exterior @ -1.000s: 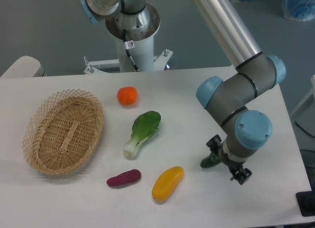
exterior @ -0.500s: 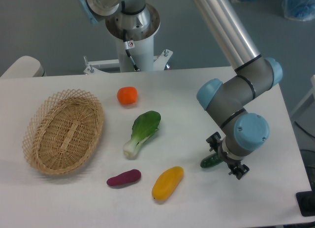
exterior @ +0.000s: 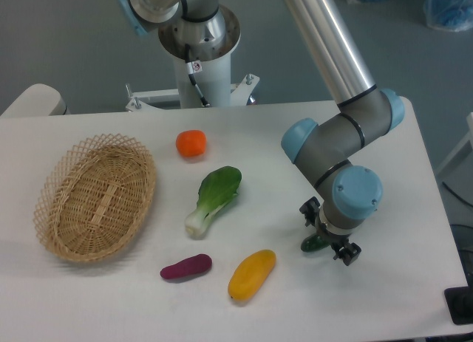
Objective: Pick up the cucumber from the table
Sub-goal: 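Lower the open gripper around the cucumber and close on it, then lift the grasped cucumber up off the table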
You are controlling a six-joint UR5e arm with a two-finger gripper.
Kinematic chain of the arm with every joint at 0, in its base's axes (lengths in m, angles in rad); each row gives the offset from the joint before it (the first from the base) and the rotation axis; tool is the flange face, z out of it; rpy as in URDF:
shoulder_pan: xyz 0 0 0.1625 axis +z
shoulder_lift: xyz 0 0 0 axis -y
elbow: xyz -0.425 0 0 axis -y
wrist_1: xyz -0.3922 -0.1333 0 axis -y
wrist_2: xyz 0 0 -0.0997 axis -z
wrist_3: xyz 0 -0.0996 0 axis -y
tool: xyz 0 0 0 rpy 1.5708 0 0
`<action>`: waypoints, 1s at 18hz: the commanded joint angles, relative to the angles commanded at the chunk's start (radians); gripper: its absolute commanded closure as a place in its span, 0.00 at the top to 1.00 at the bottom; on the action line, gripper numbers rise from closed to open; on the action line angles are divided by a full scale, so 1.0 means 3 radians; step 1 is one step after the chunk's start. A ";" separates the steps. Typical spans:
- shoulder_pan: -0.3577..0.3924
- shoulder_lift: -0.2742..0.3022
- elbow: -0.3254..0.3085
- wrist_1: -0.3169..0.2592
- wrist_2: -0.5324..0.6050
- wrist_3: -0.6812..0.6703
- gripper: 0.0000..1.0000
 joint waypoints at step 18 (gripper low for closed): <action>-0.0031 0.0000 0.0602 -0.0618 0.0143 0.0010 0.21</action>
